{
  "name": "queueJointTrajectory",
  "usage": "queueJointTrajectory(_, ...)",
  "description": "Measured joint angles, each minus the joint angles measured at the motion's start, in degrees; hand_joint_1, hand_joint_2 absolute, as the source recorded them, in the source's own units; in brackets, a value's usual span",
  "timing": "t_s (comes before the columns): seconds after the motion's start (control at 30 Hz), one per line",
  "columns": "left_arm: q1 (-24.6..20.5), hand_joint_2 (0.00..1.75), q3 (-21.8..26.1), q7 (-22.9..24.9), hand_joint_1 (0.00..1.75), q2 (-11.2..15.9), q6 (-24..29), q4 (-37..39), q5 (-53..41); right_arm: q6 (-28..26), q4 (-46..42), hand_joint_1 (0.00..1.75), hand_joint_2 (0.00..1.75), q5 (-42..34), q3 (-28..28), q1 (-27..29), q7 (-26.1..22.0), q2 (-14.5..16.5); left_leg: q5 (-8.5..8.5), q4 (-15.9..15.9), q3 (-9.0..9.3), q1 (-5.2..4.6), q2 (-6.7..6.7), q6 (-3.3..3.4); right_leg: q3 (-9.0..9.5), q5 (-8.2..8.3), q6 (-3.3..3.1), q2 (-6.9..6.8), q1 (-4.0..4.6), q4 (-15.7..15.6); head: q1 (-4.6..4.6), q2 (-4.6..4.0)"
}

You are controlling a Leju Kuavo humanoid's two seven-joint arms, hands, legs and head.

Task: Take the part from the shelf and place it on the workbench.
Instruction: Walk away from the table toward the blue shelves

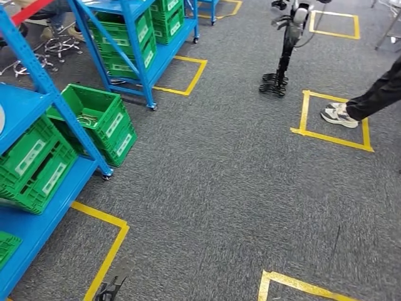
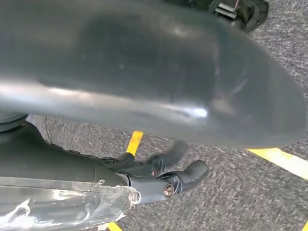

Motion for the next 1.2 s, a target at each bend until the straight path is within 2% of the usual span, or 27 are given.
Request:
queueJointTrajectory(0.03,0.1,1.75,0.0,0.0,0.00,0.0,0.0,0.0,0.0,0.0,0.0,0.00,0.00,0.0,0.0,0.0,0.0,0.0,0.09,-0.1,-0.04,0.06,-0.56,0.37,0.08,-0.09,0.24,-0.35,-0.03,-0.1,0.01,0.00)
queueJointTrajectory(0.1,0.2,1.75,0.0,0.0,0.00,0.0,0.0,0.0,0.0,0.0,0.0,0.00,0.00,0.0,0.0,-0.1,0.0,0.0,0.31,-0.2,-0.06,0.32,-1.64,1.07,-0.64,-1.50,0.93,1.39,-0.26,1.7,0.09,0.00)
queueJointTrajectory(0.17,0.1,1.75,0.1,0.0,0.00,0.1,0.1,0.0,0.0,0.0,0.0,0.00,0.00,0.0,-0.1,0.0,0.0,0.0,0.46,-0.2,-0.14,0.54,-2.80,1.57,-3.67,-5.08,1.47,4.44,-0.50,8.5,0.26,0.00)
queueJointTrajectory(0.2,0.0,1.75,0.1,0.0,0.00,0.1,0.1,0.0,0.0,0.0,0.0,0.00,0.00,0.0,-0.1,0.1,0.0,0.0,0.50,-0.2,-0.18,0.56,-3.45,1.72,-5.71,-6.91,1.57,5.22,-0.56,12.8,0.32,0.00)
queueJointTrajectory(0.23,0.0,1.75,0.1,0.0,0.00,0.0,0.1,0.0,0.0,0.0,0.0,0.00,0.00,0.0,-0.1,0.2,0.0,0.0,0.52,-0.2,-0.20,0.57,-4.17,1.76,-7.42,-7.96,1.63,5.51,-0.59,16.1,0.35,0.00)
queueJointTrajectory(0.27,0.1,1.75,0.1,0.0,0.00,0.0,0.1,0.0,0.0,0.0,0.0,0.00,0.00,0.0,-0.2,0.2,0.0,0.0,0.55,-0.2,-0.19,0.59,-4.92,1.75,-8.25,-7.90,1.64,5.62,-0.63,17.5,0.38,0.00)
queueJointTrajectory(0.3,0.1,1.75,0.1,0.0,0.00,0.0,0.1,0.0,0.0,0.0,0.0,0.00,0.00,0.0,-0.2,0.3,0.0,0.0,0.59,-0.2,-0.16,0.63,-5.69,1.68,-7.94,-6.69,1.62,5.72,-0.70,16.5,0.38,0.00)
queueJointTrajectory(0.33,0.1,1.75,0.1,0.0,0.00,0.0,0.1,0.0,0.0,0.0,0.0,0.00,0.00,0.0,-0.2,0.2,0.0,0.0,0.64,-0.2,-0.11,0.71,-6.51,1.56,-6.53,-4.63,1.59,6.06,-0.84,13.3,0.38,0.00)
queueJointTrajectory(0.4,0.1,1.75,0.1,0.0,0.00,0.0,0.1,0.0,-0.1,0.0,0.0,0.00,0.00,0.0,-0.2,0.2,0.0,0.0,0.67,0.0,-0.24,0.80,-8.06,1.06,-2.66,-1.02,1.67,8.57,-1.38,5.0,0.46,0.00)
queueJointTrajectory(0.43,0.0,1.75,0.1,0.0,0.00,0.0,0.1,0.0,-0.1,0.0,0.0,0.00,0.00,0.0,-0.2,0.2,0.1,0.0,0.73,0.2,-0.46,0.81,-8.76,0.70,-1.36,-0.18,1.61,9.74,-1.58,2.3,0.49,0.00)
queueJointTrajectory(0.47,0.1,1.75,0.1,0.0,0.00,0.0,0.1,0.0,-0.1,0.0,0.0,0.00,0.00,0.0,-0.3,0.2,0.1,0.0,0.84,0.2,-0.72,0.83,-9.36,0.29,-0.77,-0.01,1.44,10.52,-1.66,1.0,0.54,0.00)
queueJointTrajectory(0.53,0.3,1.75,0.3,0.0,0.00,0.0,0.1,0.0,-0.2,0.0,0.0,0.00,0.00,0.0,-0.3,0.2,0.3,0.0,1.21,0.0,-1.15,1.02,-10.48,-0.47,-0.76,0.07,0.70,9.78,-1.50,0.8,0.53,0.00)
queueJointTrajectory(0.57,0.5,1.75,0.4,0.0,0.00,0.1,0.1,0.0,-0.2,0.0,0.0,0.00,0.00,0.1,-0.3,0.1,0.3,0.0,1.08,0.2,-1.38,1.03,-10.08,-0.76,-0.78,0.23,0.29,9.18,-1.49,0.7,0.52,0.00)
queueJointTrajectory(0.63,0.6,1.75,0.6,0.0,0.00,0.0,0.1,0.0,-0.3,0.0,0.0,0.00,0.00,0.3,-0.3,0.1,0.4,0.1,-1.11,3.3,-3.01,0.84,-7.41,-1.16,-0.81,0.52,-0.45,7.71,-1.52,0.5,0.08,0.00)
queueJointTrajectory(0.67,0.4,1.75,0.6,0.0,0.00,0.0,0.0,0.0,-0.4,-0.1,0.0,0.00,0.00,0.4,-0.3,0.2,0.4,0.1,-3.09,6.6,-4.62,0.73,-5.55,-1.31,-0.84,0.54,-0.69,6.89,-1.40,0.4,-0.16,0.00)
queueJointTrajectory(0.7,0.3,1.75,0.6,0.0,0.00,-0.1,0.0,0.0,-0.5,-0.1,0.0,0.00,0.00,0.5,-0.3,0.3,0.4,0.1,-5.11,10.7,-6.54,0.71,-4.42,-1.45,-0.89,0.51,-0.87,6.03,-1.26,0.4,-0.35,0.00)
queueJointTrajectory(0.73,0.3,1.75,0.6,0.0,0.00,-0.2,0.0,0.0,-0.6,-0.1,0.0,0.00,0.00,0.5,-0.3,0.3,0.5,0.0,-6.51,14.3,-8.23,0.74,-3.88,-1.55,-0.93,0.46,-0.96,5.14,-1.13,0.4,-0.36,0.00)
queueJointTrajectory(0.77,0.3,1.75,0.6,0.0,0.00,-0.2,0.0,0.0,-0.6,-0.1,0.0,0.00,0.00,0.5,-0.3,0.4,0.5,0.0,-6.89,16.4,-9.10,0.75,-3.61,-1.60,-0.93,0.41,-1.02,4.33,-1.04,0.4,-0.37,0.00)
queueJointTrajectory(0.8,0.4,1.75,0.6,0.0,0.00,-0.2,0.0,0.0,-0.6,-0.1,0.0,0.00,0.00,0.5,-0.3,0.3,0.6,0.0,-6.13,16.3,-8.88,0.75,-3.48,-1.58,-0.89,0.37,-1.04,3.60,-1.00,0.4,-0.37,0.00)
queueJointTrajectory(0.83,0.5,1.75,0.7,0.0,0.00,-0.2,0.0,0.0,-0.6,-0.1,0.0,0.00,0.00,0.5,-0.3,0.3,0.6,0.0,-4.45,13.9,-7.49,0.73,-3.17,-1.50,-0.80,0.31,-1.00,2.91,-0.98,0.4,-0.38,0.00)
queueJointTrajectory(0.87,0.5,1.75,0.7,0.0,0.00,-0.2,0.0,0.0,-0.6,-0.1,0.0,0.00,0.00,0.5,-0.3,0.2,0.7,0.1,-2.47,10.1,-5.33,0.66,-2.27,-1.33,-0.67,0.23,-0.90,2.28,-0.96,0.4,-0.39,0.00)
queueJointTrajectory(0.9,0.4,1.75,0.7,0.0,0.00,-0.2,0.0,0.0,-0.7,-0.1,0.0,0.00,0.00,0.5,-0.3,0.2,0.8,0.1,-0.94,6.1,-3.11,0.49,-0.70,-1.20,-0.55,0.08,-0.71,1.69,-0.79,0.5,-0.43,0.00)
queueJointTrajectory(0.97,0.1,1.75,0.7,0.0,0.00,-0.2,0.0,0.0,-0.8,-0.1,0.0,0.00,0.00,0.6,-0.4,0.2,0.9,0.1,0.21,1.2,-0.60,0.16,1.53,-0.65,-0.40,-0.23,-0.23,0.53,-0.38,0.7,-0.38,0.01)
queueJointTrajectory(1.0,0.1,1.75,0.7,0.0,0.00,-0.2,0.0,0.0,-0.9,-0.1,0.0,0.00,0.00,0.7,-0.4,0.2,1.0,0.1,0.10,0.6,-0.42,0.01,1.66,-0.39,-0.32,-0.34,0.02,-0.09,-0.19,0.7,-0.30,0.01)
queueJointTrajectory(1.07,0.3,1.75,0.8,0.0,0.00,-0.3,-0.1,0.0,-1.2,-0.1,0.0,0.00,0.00,0.8,-0.4,0.0,1.1,0.1,0.18,0.3,-0.52,0.12,0.26,0.29,-0.05,-0.67,0.58,-0.80,-0.22,0.6,-0.14,0.00)
queueJointTrajectory(1.13,0.4,1.75,0.9,0.0,0.00,-0.2,-0.2,0.0,-1.5,-0.1,0.0,0.00,0.00,0.9,-0.4,0.0,1.1,0.1,0.41,0.1,-0.45,0.45,-1.07,0.96,-1.00,-2.55,1.24,1.52,-0.45,3.3,0.07,0.00)
queueJointTrajectory(1.2,0.2,1.75,1.0,0.0,0.00,-0.2,-0.3,0.0,-1.9,-0.1,0.0,0.00,0.00,1.0,-0.4,0.1,1.1,0.1,0.52,0.1,-0.53,0.62,-2.49,1.42,-4.41,-6.32,1.68,4.69,-0.68,10.7,0.38,0.00)
